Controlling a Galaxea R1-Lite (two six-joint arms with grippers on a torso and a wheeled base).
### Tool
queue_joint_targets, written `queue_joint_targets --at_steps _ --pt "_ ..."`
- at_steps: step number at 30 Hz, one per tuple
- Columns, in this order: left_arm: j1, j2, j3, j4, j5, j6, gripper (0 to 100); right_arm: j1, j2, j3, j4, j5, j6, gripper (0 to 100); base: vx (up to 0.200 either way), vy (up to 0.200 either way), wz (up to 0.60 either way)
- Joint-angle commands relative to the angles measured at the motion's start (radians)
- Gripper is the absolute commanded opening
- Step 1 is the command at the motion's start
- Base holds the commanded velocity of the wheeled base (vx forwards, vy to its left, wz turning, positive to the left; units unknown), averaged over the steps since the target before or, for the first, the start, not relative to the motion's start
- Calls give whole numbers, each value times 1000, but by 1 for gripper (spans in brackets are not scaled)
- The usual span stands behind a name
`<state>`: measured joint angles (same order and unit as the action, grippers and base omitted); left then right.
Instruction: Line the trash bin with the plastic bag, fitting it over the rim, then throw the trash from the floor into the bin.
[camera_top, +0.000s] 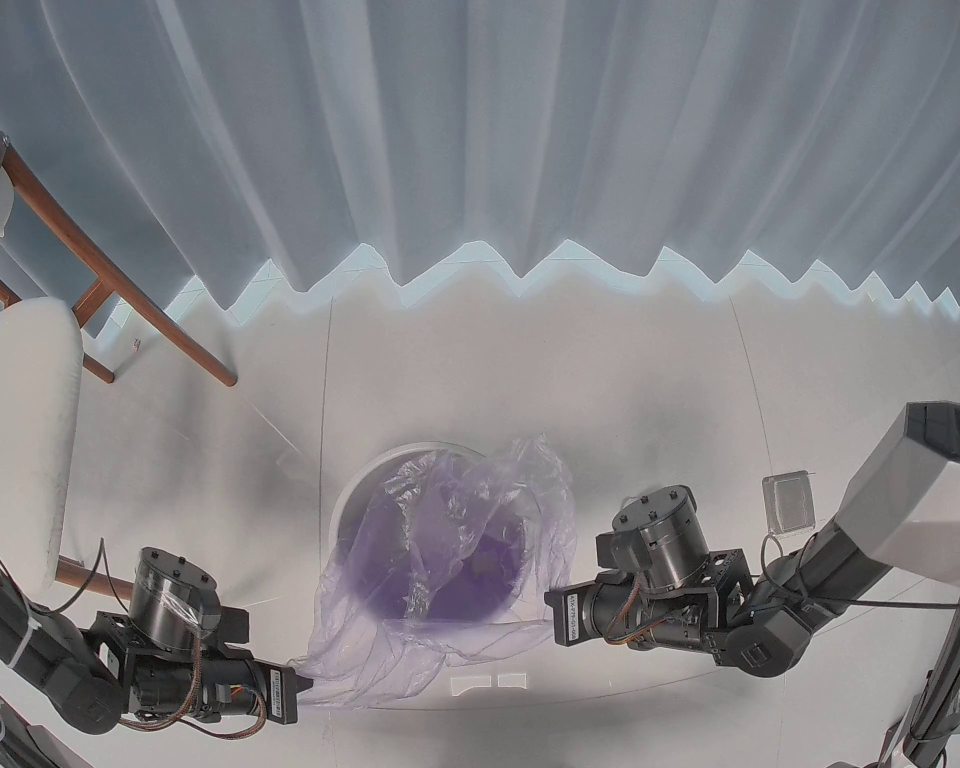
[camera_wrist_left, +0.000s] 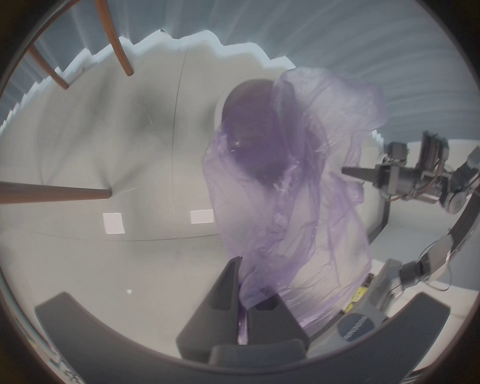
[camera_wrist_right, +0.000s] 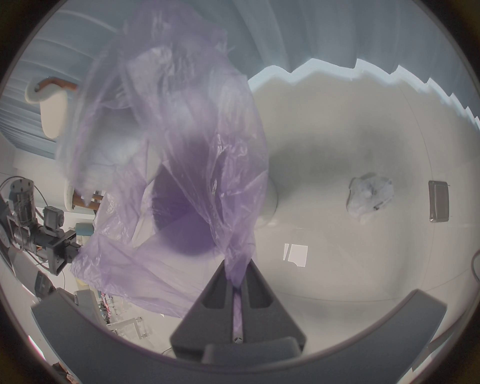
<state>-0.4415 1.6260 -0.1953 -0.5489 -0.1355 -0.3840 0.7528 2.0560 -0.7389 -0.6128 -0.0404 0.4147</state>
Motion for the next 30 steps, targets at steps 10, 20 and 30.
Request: queue_joint_targets --at_steps 10,20,30 --pt "-10 255 5 -19 172 85 0 2 135 72 -200 -6 7 0 0 0 0" --pt "-25 221 17 -80 183 27 0 2 138 53 -216 -9 36 0 0 0 0" --pt "-59 -83 108 -187 185 -105 100 2 108 66 -248 -13 52 0 0 0 0"
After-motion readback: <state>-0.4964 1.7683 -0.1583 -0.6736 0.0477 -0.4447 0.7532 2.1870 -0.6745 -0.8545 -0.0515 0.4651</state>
